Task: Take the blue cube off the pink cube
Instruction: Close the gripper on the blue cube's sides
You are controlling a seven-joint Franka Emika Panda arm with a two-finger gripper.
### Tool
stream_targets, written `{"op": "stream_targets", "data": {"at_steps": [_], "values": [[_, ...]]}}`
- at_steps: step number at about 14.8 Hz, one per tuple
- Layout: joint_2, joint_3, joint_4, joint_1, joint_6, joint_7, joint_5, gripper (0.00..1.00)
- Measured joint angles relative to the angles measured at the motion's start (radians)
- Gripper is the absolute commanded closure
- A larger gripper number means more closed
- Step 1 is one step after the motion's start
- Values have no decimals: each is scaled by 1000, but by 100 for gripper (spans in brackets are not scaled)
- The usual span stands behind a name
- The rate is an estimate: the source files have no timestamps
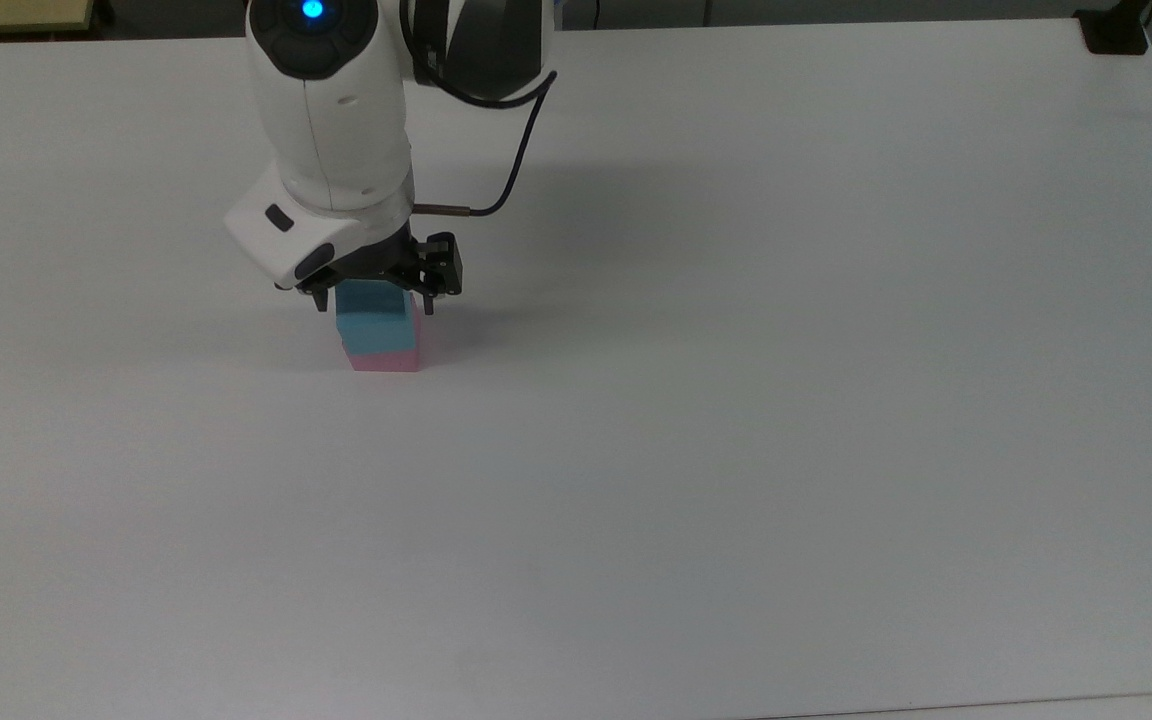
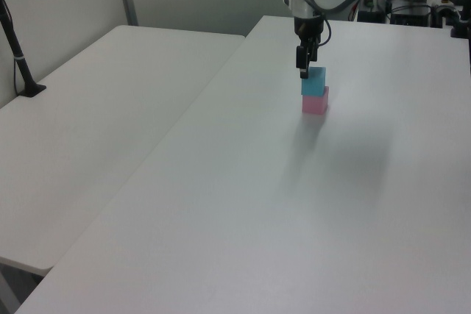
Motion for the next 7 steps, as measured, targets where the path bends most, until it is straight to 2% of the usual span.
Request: {"op": "stream_targets", "data": {"at_steps": [1,2,4,5,7], "values": [[5,0,0,0,1,-6,0,1],[8,0,-2,0,1,-16,0,15],[11,0,-6,0,1,-33,0,51],[11,0,-8,0,1,-38,0,63],[12,0,-11,0,1,-55,-1,65]]}}
